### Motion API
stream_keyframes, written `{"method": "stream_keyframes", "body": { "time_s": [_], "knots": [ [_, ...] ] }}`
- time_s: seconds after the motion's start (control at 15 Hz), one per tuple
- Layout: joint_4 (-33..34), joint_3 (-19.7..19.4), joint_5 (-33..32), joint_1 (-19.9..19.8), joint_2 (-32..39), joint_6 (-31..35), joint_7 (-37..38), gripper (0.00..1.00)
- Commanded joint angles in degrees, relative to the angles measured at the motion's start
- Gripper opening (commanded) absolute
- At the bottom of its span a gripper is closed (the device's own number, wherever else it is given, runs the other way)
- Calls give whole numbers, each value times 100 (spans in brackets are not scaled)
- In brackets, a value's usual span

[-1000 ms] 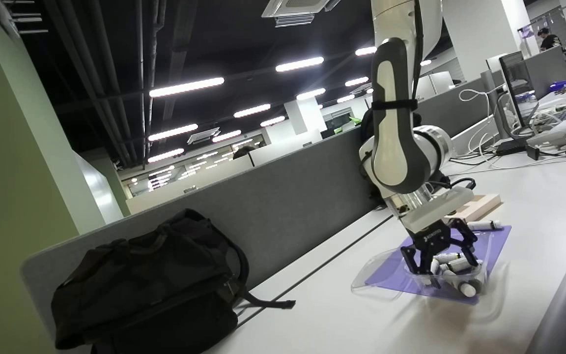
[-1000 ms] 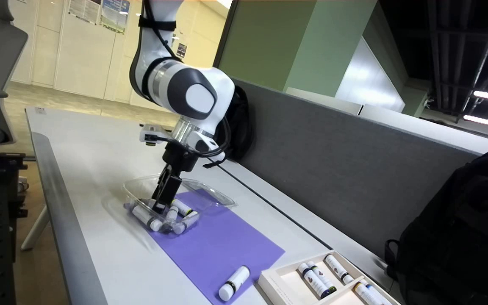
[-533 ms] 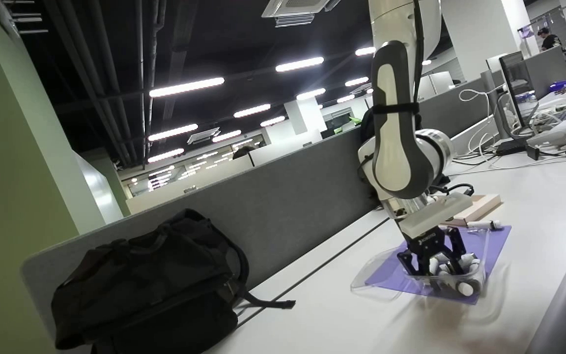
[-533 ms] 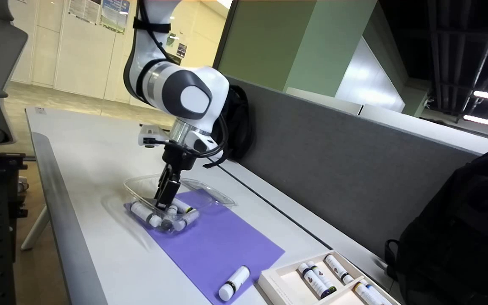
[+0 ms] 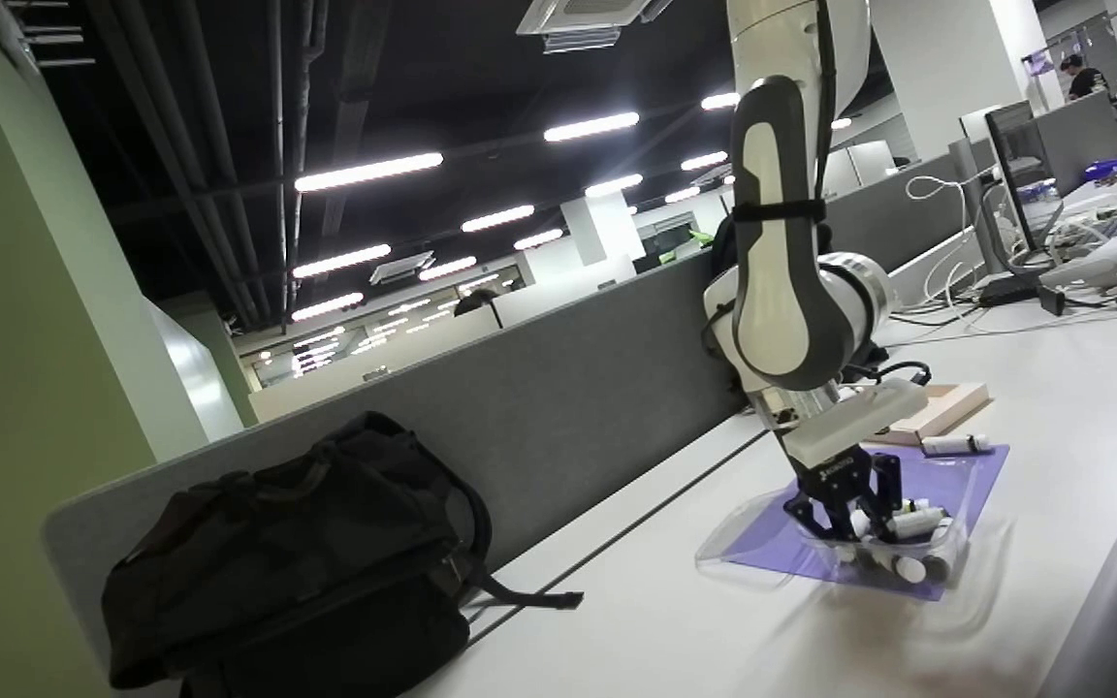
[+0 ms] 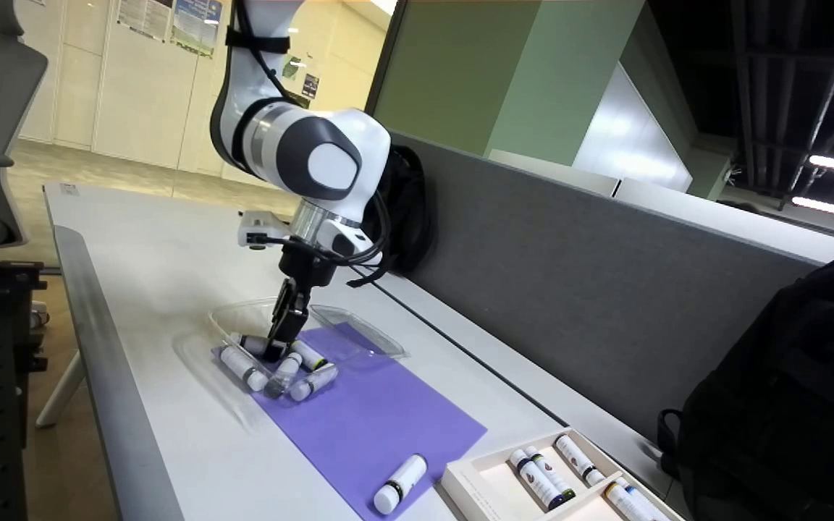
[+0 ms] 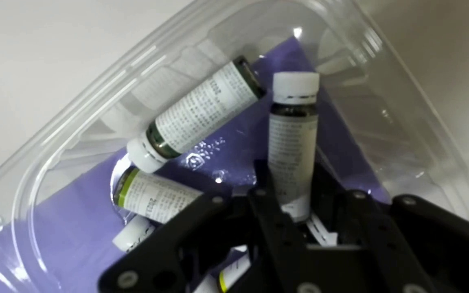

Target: Take one vial from the transparent bowl and put it on the table

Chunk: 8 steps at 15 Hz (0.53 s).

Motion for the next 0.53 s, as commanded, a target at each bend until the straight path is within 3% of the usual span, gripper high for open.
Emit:
{"method": "stream_keyframes", "body": {
  "time_s": [0.0,0.13,0.27,0.47],
  "knots": [
    [-167,38,129,-287,-407,-384,-233,7],
    [-109,412,494,-890,-657,-1011,-954,7],
    [-78,548,805,-1384,-927,-1441,-1845,7],
    [-56,307,405,-1823,-1266,-1737,-3202,7]
  ]
}}
